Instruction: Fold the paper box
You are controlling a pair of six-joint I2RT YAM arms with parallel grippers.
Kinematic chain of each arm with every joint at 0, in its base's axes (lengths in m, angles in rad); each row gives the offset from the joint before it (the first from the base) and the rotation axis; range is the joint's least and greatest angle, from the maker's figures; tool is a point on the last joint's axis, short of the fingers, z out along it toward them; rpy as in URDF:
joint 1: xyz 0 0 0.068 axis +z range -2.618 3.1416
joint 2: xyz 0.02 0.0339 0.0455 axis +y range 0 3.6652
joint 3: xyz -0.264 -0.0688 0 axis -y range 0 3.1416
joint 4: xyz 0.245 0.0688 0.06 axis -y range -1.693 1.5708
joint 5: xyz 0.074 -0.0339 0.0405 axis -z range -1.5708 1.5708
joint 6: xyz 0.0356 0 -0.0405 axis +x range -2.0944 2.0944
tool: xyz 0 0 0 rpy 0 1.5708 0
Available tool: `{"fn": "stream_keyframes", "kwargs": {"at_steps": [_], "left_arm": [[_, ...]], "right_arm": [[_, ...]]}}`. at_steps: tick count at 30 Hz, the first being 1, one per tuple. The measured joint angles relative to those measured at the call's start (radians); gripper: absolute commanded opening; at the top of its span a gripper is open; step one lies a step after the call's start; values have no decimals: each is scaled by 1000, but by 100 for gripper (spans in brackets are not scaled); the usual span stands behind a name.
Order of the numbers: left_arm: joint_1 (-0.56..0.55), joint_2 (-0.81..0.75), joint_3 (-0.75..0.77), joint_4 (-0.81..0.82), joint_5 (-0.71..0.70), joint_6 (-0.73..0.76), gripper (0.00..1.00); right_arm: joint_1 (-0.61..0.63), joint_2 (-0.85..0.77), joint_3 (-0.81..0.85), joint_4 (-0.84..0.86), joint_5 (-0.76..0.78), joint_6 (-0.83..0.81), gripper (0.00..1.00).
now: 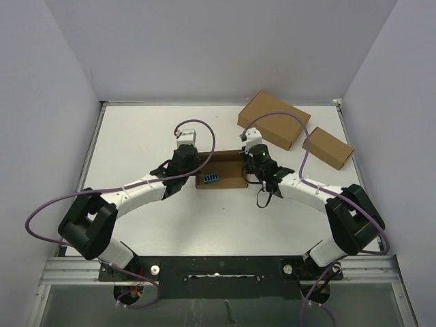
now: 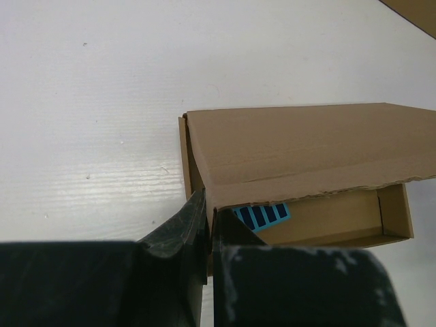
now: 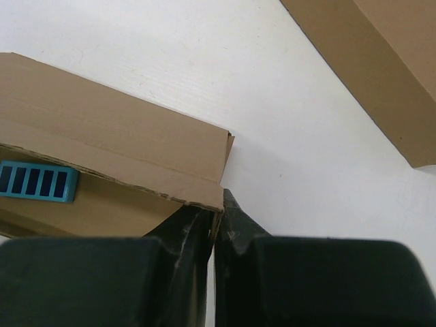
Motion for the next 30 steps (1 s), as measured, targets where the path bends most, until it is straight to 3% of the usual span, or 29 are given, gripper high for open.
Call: {"fn": "stream_keyframes", "kwargs": {"at_steps": [16,30], "left_arm": [[27,-9,-5,2,-11,29,0],[97,-40,-74,87,4,160,0]], "right_arm": [[0,100,51,112,-2,-45,0],[0,242,134,264,-67,-60,0]]}}
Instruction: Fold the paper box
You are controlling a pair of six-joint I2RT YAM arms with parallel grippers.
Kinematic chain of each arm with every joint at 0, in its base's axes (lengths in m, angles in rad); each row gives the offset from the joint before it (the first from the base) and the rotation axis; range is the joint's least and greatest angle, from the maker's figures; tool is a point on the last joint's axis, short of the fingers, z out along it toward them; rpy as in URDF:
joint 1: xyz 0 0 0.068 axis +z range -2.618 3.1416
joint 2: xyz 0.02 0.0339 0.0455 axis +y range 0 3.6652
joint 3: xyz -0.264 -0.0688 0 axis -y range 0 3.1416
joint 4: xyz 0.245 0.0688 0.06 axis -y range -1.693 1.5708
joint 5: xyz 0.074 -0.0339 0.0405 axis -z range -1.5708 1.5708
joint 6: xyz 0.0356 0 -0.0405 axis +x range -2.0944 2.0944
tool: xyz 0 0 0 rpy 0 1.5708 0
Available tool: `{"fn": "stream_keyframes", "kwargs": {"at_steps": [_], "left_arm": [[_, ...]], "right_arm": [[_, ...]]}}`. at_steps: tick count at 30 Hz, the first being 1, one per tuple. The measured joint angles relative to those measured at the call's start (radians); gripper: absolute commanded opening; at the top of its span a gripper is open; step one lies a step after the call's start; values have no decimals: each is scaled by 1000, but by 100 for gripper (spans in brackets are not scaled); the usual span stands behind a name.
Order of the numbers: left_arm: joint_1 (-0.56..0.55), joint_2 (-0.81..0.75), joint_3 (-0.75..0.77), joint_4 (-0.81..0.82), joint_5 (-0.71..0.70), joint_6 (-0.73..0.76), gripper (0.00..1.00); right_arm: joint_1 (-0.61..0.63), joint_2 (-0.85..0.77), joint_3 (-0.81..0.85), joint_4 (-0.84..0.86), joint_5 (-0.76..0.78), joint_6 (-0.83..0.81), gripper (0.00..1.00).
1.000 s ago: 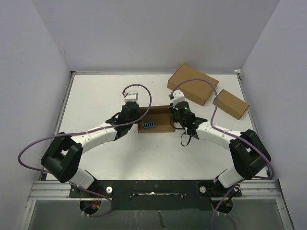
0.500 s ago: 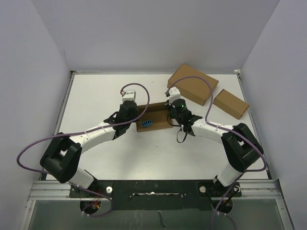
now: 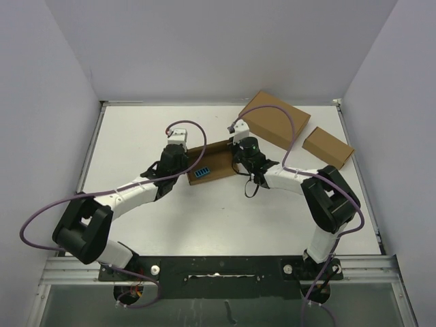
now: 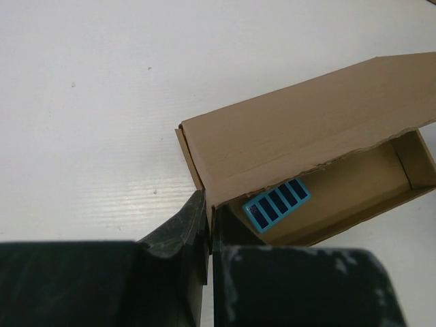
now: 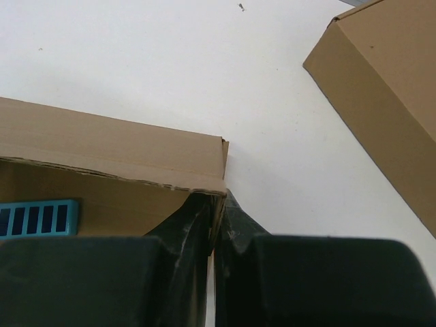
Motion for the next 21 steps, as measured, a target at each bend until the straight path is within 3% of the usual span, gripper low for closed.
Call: {"fn": "stream_keyframes", "kwargs": {"at_steps": [21], "left_arm": [[2,-64,-51,-3,56,67,0]], "right_arm": [[22,-12,-43,44,26,45,0]]}}
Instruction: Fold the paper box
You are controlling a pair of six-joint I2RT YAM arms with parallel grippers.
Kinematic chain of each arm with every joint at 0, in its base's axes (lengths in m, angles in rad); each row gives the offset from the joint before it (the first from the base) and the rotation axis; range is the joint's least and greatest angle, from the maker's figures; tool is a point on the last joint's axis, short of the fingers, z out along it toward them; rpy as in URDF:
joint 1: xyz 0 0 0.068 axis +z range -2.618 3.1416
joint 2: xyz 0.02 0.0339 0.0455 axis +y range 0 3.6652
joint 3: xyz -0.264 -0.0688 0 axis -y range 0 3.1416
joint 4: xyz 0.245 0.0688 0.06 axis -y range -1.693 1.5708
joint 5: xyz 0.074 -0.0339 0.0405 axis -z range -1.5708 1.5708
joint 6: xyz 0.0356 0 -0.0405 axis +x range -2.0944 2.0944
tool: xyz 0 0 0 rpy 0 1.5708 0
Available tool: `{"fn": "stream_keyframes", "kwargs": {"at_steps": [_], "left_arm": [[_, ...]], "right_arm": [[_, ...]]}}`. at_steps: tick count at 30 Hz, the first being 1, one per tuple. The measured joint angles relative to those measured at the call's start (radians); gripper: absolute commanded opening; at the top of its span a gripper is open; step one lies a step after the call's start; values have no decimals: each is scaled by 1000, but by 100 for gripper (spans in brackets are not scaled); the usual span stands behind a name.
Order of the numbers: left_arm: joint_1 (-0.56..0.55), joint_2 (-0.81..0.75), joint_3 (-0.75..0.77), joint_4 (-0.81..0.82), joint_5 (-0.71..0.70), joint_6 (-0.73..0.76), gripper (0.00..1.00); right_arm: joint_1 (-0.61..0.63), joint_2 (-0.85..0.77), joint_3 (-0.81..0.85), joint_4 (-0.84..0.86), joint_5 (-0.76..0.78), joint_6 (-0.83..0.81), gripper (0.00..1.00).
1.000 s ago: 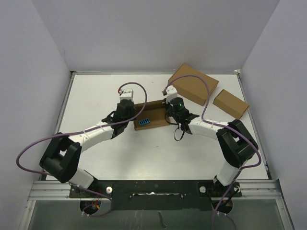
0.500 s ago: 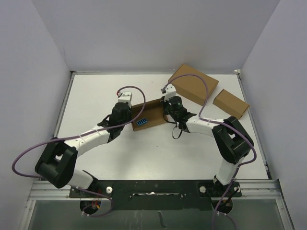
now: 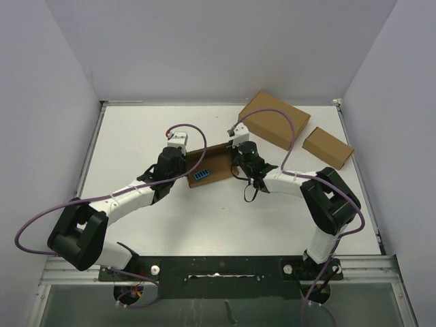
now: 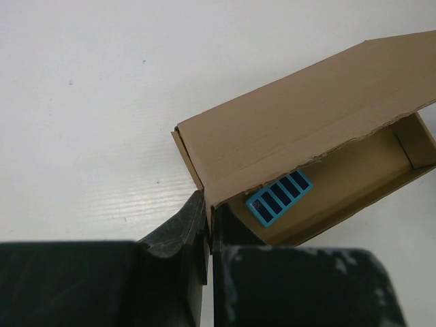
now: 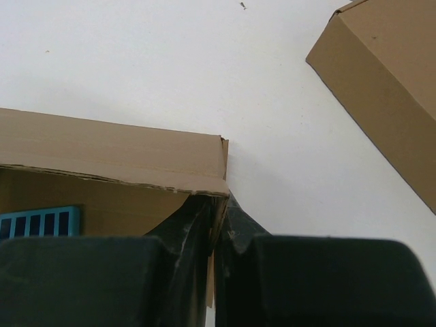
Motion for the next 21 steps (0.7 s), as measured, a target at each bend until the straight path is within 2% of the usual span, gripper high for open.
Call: {"fn": "stream_keyframes", "kwargs": {"at_steps": [8,21], "left_arm": [[-3,0,0,-12,-14,-2,0],[-10,-19,0,-20,-15,-4,0]], "right_arm": [[40,-2,-23,20,88,-28,0],[44,-51,-57,-11,77,5,0]]}}
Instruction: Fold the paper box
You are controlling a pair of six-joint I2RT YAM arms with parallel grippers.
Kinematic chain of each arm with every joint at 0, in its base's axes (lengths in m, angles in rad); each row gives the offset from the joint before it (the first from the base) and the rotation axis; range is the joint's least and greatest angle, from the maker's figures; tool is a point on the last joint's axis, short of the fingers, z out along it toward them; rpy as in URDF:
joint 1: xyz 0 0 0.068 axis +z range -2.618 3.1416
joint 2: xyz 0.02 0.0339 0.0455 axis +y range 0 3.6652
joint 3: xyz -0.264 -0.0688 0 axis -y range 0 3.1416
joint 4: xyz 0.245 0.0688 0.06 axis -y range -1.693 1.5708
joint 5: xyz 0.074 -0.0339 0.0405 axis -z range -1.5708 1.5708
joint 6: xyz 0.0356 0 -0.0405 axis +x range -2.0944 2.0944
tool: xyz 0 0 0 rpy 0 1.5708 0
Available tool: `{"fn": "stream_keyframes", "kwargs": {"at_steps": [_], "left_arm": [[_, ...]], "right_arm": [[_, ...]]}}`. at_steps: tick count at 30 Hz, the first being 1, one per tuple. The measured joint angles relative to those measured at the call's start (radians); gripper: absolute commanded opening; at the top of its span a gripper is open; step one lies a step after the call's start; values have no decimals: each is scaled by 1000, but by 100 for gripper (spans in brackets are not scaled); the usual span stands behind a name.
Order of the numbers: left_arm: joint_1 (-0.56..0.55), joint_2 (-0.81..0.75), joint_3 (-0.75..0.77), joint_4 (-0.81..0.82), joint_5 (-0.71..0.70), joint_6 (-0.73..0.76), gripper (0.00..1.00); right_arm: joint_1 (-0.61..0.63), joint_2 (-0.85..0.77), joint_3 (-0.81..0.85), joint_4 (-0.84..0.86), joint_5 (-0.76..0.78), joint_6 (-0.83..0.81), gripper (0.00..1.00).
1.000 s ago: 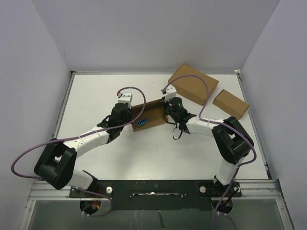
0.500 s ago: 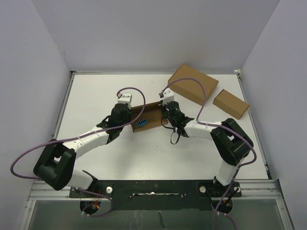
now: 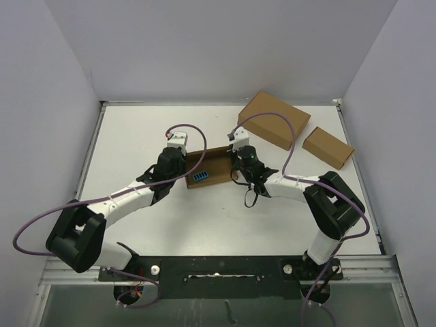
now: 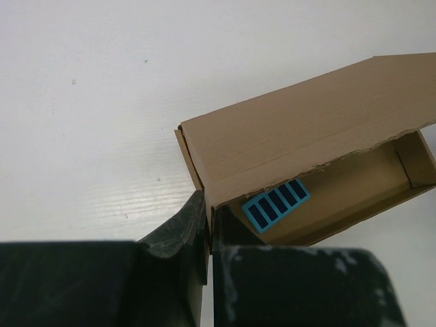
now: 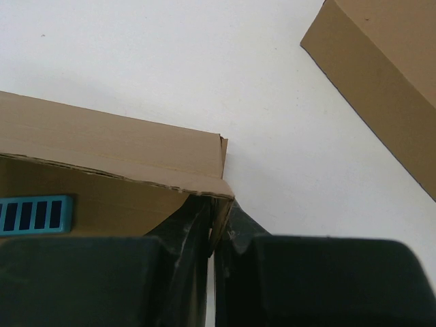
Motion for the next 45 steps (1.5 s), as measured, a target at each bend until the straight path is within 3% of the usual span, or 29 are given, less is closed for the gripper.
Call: {"fn": "stream_keyframes", "kwargs": {"at_steps": [3,11,14,19,24,39,45], "left_arm": [[0,0,0,-3,0,0,0],[0,0,0,-15,-1,0,0],[2,0,0,-24,-1,-5,0],[2,0,16,-38,12,-15,0],[2,0,37,-51,26,-26,0],[3,0,61,-94,42,-56,0],[7,0,66,-98,46,-60,0]], "right_arm": [[0,0,9,-14,1,-7,1],[-1,0,15,-23,-31,-64,17],[-19,0,28,-48,-100,-105,28],[-80,0,38,-107,-294,-178,56],[-120,-14,38,-204,-456,-262,69],[-384,-132,38,-376,-885,-411,75],[-435,-190,12,-358,-1021,-421,62]]}}
